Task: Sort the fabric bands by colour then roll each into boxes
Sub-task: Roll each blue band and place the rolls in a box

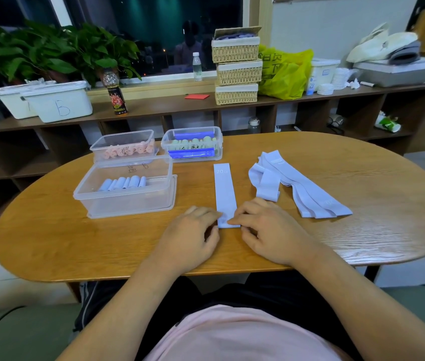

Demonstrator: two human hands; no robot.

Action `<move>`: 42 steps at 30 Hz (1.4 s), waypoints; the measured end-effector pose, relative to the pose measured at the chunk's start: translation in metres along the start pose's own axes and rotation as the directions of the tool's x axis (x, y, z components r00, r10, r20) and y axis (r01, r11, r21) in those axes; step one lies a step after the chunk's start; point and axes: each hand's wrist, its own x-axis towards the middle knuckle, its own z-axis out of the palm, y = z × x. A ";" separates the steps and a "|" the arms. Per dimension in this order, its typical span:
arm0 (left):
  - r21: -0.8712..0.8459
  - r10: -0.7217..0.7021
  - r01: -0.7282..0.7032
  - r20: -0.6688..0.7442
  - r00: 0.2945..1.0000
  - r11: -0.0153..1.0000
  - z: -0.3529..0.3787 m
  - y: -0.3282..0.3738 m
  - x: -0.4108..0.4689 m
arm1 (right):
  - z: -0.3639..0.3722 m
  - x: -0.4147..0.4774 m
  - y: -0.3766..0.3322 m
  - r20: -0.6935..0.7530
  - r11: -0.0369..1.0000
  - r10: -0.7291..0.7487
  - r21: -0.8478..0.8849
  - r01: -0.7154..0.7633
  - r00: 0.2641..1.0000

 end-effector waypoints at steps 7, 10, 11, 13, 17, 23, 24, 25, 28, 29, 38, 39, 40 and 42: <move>-0.046 -0.137 0.139 0.046 0.990 0.989 0.000 -0.003 0.013 | 0.001 0.003 0.001 0.017 0.999 0.035 -0.004 -0.035 0.999; -0.044 -0.137 0.140 0.058 0.989 0.989 -0.003 0.000 0.013 | 0.000 0.005 0.002 0.033 0.999 0.045 -0.015 -0.044 0.998; -0.046 -0.142 0.144 0.055 0.988 0.988 -0.003 0.000 0.012 | 0.000 0.006 0.002 0.035 0.999 0.048 -0.017 -0.047 0.998; -0.056 -0.145 0.147 0.037 0.989 0.988 -0.003 0.000 0.012 | -0.001 0.006 0.001 0.042 0.998 0.052 -0.020 -0.051 0.998; -0.098 -0.048 0.049 0.005 0.999 0.994 -0.002 -0.004 0.006 | -0.001 0.008 0.001 0.048 0.998 0.054 -0.025 -0.053 0.997; -0.060 0.051 -0.050 0.020 0.998 0.997 -0.001 -0.004 0.004 | -0.002 0.007 0.000 0.061 0.998 0.065 -0.013 -0.065 0.996; -0.063 0.051 -0.049 0.020 0.999 0.997 -0.001 -0.004 0.004 | -0.003 0.006 0.000 0.049 0.997 0.072 0.003 -0.073 0.996; -0.062 0.050 -0.049 0.023 0.998 0.997 -0.001 -0.004 0.005 | -0.003 0.005 0.000 0.028 0.996 0.085 0.028 -0.086 0.996; -0.063 0.043 -0.041 0.027 0.999 0.997 0.000 -0.003 0.004 | -0.006 0.002 0.000 -0.034 0.989 0.105 0.107 -0.100 0.994; -0.064 0.041 -0.039 0.028 0.999 0.997 -0.001 -0.003 0.004 | -0.006 0.001 -0.001 -0.032 0.990 0.090 0.111 -0.086 0.995; -0.040 -0.005 0.006 0.046 0.999 0.999 0.001 -0.003 0.009 | -0.001 0.002 0.002 0.014 0.989 0.111 0.093 -0.112 0.994; -0.038 -0.009 0.011 0.049 0.999 0.999 0.002 -0.004 0.009 | -0.001 0.003 0.002 0.018 0.989 0.118 0.091 -0.120 0.993; -0.036 -0.013 0.015 0.055 0.998 0.999 0.002 -0.004 0.009 | -0.001 0.003 0.002 0.022 0.988 0.126 0.088 -0.128 0.992; -0.033 -0.012 0.015 0.064 0.998 0.999 0.002 -0.004 0.009 | -0.001 0.005 0.003 0.023 0.986 0.141 0.081 -0.143 0.990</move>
